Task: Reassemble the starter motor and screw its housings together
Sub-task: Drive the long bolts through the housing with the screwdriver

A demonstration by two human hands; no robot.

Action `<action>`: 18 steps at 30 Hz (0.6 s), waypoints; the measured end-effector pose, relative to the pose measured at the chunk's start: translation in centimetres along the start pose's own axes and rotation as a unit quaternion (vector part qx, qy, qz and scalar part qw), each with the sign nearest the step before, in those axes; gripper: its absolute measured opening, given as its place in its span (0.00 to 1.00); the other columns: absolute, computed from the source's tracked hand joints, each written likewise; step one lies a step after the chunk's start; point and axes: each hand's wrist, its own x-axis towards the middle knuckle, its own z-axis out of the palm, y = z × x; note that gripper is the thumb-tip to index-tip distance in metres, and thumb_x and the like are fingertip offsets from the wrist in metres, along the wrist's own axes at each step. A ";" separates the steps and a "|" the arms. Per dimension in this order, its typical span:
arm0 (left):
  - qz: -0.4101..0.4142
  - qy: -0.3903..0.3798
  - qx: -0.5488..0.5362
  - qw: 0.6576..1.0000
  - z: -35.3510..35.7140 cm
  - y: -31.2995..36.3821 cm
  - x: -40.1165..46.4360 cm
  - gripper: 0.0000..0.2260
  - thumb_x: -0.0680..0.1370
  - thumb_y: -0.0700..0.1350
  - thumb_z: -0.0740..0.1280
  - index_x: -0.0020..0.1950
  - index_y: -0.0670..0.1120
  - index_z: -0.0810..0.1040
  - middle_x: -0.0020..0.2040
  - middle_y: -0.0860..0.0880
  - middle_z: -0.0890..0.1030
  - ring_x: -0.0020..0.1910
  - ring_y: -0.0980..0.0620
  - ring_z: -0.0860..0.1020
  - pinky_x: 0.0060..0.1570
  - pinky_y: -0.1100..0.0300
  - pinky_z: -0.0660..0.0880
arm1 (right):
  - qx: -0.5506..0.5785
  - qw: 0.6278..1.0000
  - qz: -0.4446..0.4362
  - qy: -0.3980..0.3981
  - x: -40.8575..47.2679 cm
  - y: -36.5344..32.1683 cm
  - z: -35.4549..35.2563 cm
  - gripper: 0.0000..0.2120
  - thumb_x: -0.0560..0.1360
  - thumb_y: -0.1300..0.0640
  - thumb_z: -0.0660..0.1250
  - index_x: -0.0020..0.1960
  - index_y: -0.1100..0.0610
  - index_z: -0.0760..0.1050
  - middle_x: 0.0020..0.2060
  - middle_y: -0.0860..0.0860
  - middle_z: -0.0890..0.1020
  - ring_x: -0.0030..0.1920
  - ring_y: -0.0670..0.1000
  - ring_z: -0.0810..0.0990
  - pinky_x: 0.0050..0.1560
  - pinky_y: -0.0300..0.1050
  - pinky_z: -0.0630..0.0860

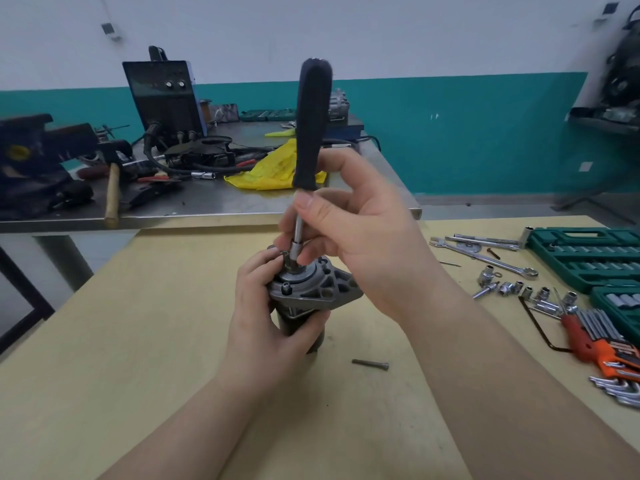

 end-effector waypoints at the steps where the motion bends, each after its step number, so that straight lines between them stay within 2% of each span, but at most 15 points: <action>1: -0.001 0.000 -0.002 1.000 0.0 0.0 0.0 0.36 0.71 0.46 0.81 0.75 0.45 0.69 0.77 0.48 0.68 0.78 0.42 0.70 0.62 0.36 0.80 | -0.003 1.000 0.005 -0.002 0.0 0.3 0.3 0.12 0.81 0.55 0.69 0.63 0.47 0.76 0.42 0.56 0.87 0.47 0.63 0.88 0.42 0.51 0.83; 6: -0.017 -0.005 -0.010 1.000 0.0 0.2 0.1 0.35 0.71 0.44 0.82 0.74 0.50 0.71 0.76 0.50 0.69 0.76 0.41 0.71 0.62 0.37 0.80 | -0.042 0.999 0.023 -0.007 0.1 1.1 0.7 0.17 0.80 0.52 0.69 0.68 0.49 0.74 0.43 0.53 0.88 0.44 0.60 0.88 0.45 0.52 0.83; 13: -0.017 -0.012 -0.018 1.000 -0.1 0.0 0.0 0.34 0.71 0.42 0.82 0.73 0.47 0.70 0.77 0.52 0.68 0.77 0.43 0.71 0.65 0.37 0.78 | -0.047 0.998 0.028 -0.010 0.2 1.7 0.8 0.13 0.81 0.53 0.69 0.65 0.48 0.76 0.43 0.54 0.87 0.43 0.64 0.87 0.44 0.52 0.82; 18: -0.003 -0.015 -0.026 1.000 -0.3 0.2 0.1 0.33 0.71 0.39 0.80 0.73 0.47 0.70 0.76 0.50 0.69 0.76 0.41 0.72 0.63 0.38 0.79 | -0.071 0.997 0.024 -0.008 0.3 1.7 0.7 0.11 0.82 0.52 0.69 0.64 0.45 0.76 0.43 0.53 0.88 0.40 0.63 0.86 0.44 0.53 0.83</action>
